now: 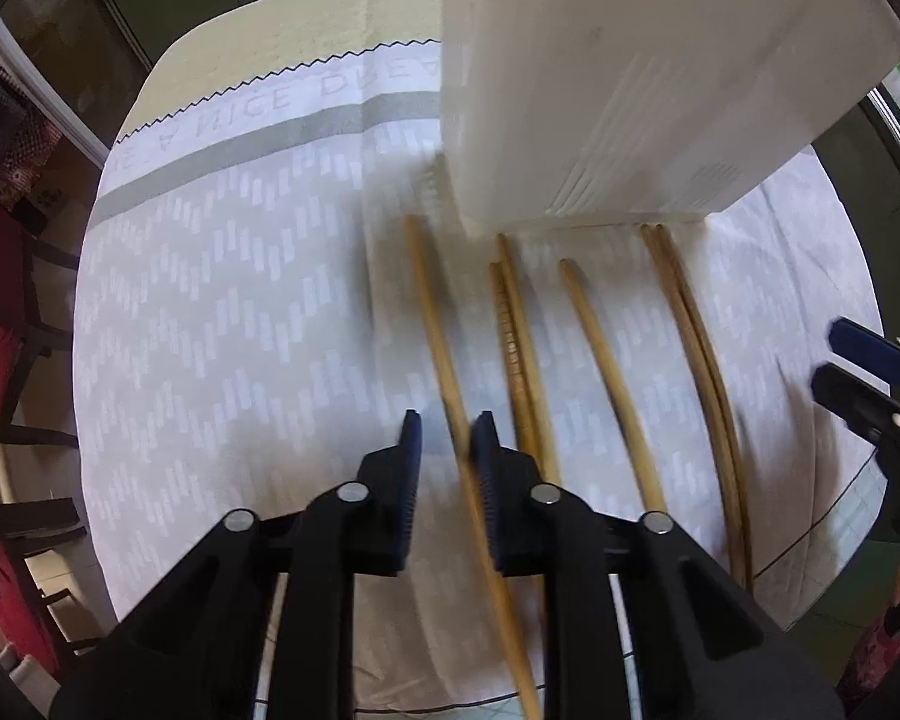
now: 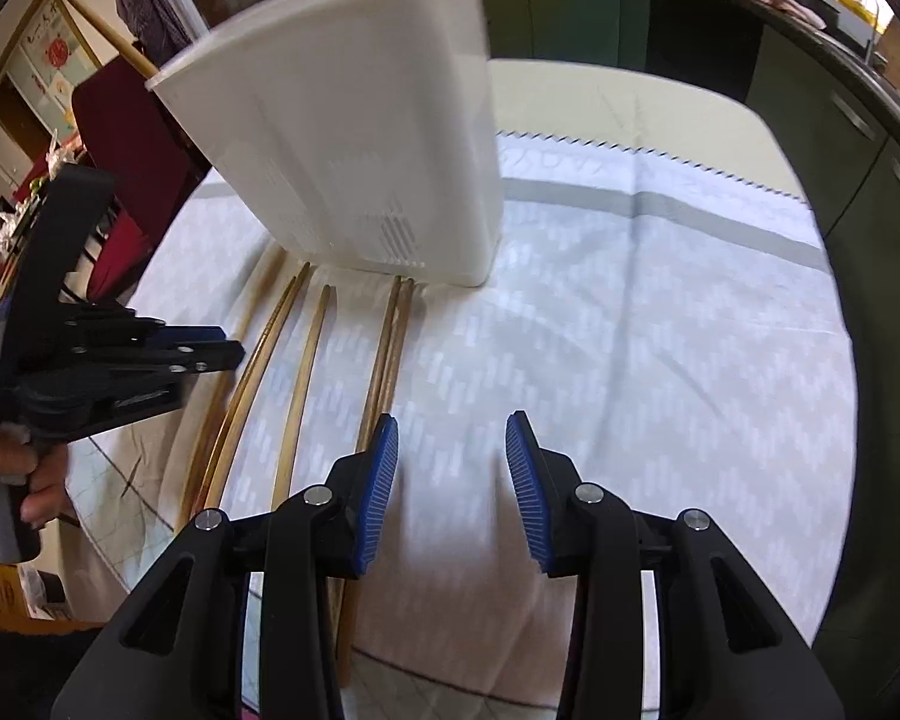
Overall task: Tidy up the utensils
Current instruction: 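Close the left tool on one chopstick while the right tool grasps another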
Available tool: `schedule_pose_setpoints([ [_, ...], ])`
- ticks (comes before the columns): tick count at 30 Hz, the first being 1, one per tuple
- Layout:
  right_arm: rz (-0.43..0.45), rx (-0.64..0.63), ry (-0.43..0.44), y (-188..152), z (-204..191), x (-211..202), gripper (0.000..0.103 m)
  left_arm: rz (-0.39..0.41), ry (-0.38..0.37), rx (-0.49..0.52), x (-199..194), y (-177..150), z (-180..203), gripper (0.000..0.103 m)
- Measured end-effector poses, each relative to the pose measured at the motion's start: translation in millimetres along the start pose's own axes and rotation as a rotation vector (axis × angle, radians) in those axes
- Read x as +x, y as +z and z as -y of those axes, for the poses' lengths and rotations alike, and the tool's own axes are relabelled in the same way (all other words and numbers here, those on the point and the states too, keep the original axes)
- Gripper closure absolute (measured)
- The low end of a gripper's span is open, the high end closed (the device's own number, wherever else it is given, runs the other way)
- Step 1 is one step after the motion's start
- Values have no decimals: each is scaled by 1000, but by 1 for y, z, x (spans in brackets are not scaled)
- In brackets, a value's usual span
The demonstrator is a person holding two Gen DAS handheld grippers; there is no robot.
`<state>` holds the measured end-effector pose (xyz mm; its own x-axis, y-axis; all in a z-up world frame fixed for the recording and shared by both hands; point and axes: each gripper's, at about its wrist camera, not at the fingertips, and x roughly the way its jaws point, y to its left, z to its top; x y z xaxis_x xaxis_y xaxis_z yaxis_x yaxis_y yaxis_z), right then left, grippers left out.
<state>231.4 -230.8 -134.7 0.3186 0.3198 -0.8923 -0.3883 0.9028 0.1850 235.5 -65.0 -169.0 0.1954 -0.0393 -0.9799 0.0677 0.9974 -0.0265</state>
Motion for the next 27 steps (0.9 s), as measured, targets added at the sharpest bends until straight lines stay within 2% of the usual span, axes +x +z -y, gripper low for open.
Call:
schedule_pose_setpoints([
  [7, -33, 2, -6, 11, -10, 32, 69, 14, -8, 19, -4, -13, -23, 88],
  [18, -60, -51, -76, 22, -34, 54, 71, 15, -12, 34, -7, -19, -16, 88],
  [23, -66, -114, -154, 21, -53, 63, 80, -25, -16, 22, -6, -16, -22, 88],
  [25, -72, -137, -169, 21, -62, 66, 87, -48, -24, 12, -5, -16, -28, 88],
  [27, -75, -149, -179, 24, -69, 69, 88, -61, -38, -9, -4, -13, -34, 88],
])
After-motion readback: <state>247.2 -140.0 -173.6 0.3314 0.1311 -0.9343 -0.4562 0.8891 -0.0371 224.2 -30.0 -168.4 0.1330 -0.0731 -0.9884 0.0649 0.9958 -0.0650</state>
